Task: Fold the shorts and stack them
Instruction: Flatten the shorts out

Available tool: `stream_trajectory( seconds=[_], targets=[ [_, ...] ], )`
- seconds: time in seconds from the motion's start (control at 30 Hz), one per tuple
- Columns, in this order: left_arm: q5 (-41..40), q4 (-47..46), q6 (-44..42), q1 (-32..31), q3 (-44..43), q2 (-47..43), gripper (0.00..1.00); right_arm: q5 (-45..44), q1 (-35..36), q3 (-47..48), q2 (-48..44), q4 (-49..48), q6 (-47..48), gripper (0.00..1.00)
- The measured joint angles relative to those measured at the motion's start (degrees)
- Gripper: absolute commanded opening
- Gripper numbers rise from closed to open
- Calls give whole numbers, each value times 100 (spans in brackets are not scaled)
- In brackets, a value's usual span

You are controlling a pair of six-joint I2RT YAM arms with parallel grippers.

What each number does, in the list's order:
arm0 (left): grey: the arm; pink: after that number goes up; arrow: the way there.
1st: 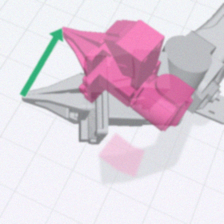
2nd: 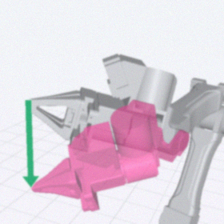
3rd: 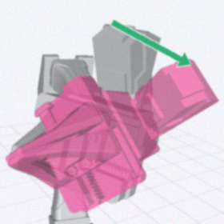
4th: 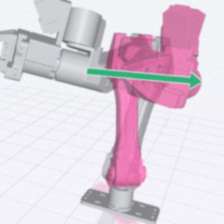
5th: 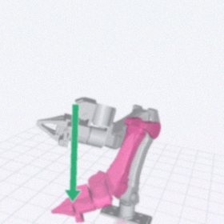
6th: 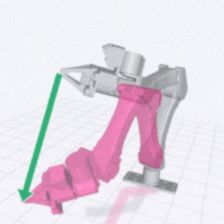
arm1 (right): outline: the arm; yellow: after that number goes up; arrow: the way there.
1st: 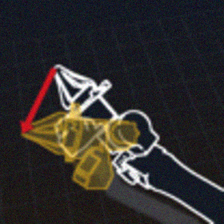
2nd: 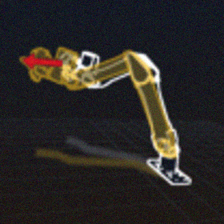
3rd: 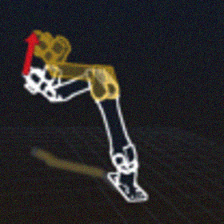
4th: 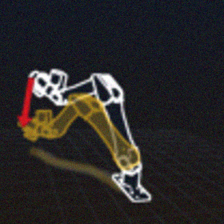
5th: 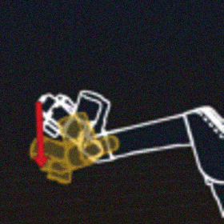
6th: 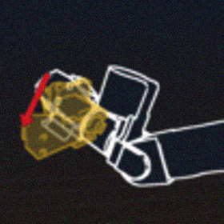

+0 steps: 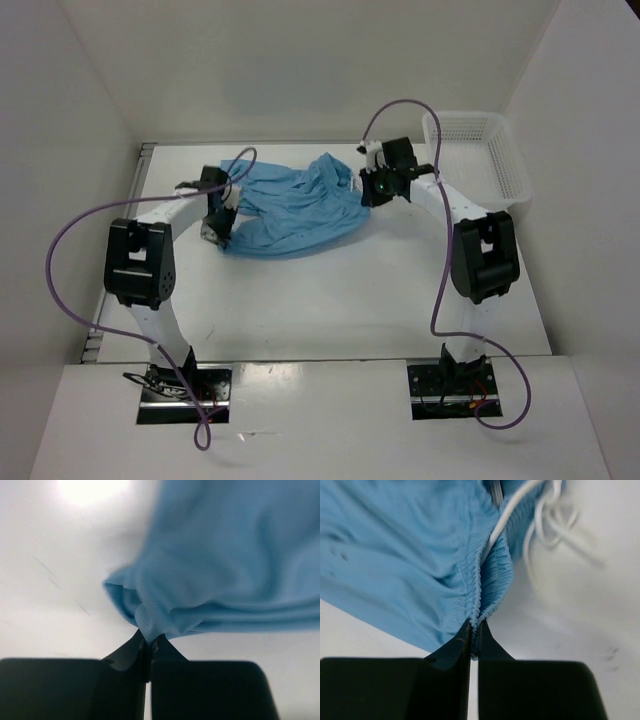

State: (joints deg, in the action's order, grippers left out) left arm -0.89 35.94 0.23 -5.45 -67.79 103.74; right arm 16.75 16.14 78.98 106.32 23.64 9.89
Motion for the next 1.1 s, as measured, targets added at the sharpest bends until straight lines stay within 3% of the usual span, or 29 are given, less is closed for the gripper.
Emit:
stream_trajectory(
  seconds=[0.2,0.27,0.33,0.43,0.6,0.77,0.83,0.93,1.03,1.1],
  targets=[
    [-389,-157,0,162,-3504,710,0,-319,0,2726,793,-48,-212,0],
    [-487,-450,0,251,-4210,525,0,-472,0,3110,710,-164,-210,0],
    [-588,-621,0,315,-4317,74,0,-560,0,3080,452,-264,-175,0],
    [-708,-640,0,356,-3803,-669,0,-509,0,2426,-127,-273,-50,0],
    [-896,-431,2,280,-1784,-1633,0,-144,42,907,-905,37,341,0],
    [-1005,149,2,79,376,-1904,4,203,240,-476,-1237,518,885,0],
    [-903,496,2,7,1019,-2065,16,330,330,-977,-1366,669,1104,0],
    [-605,1038,-17,-48,1613,-2430,58,437,428,-1587,-1648,911,1397,0],
    [-352,1480,-11,-46,1733,-2669,71,457,435,-1906,-1893,1093,1633,0],
    [-186,1635,-7,-46,1727,-2754,71,448,435,-1998,-2017,1119,1740,0]
  ],
)
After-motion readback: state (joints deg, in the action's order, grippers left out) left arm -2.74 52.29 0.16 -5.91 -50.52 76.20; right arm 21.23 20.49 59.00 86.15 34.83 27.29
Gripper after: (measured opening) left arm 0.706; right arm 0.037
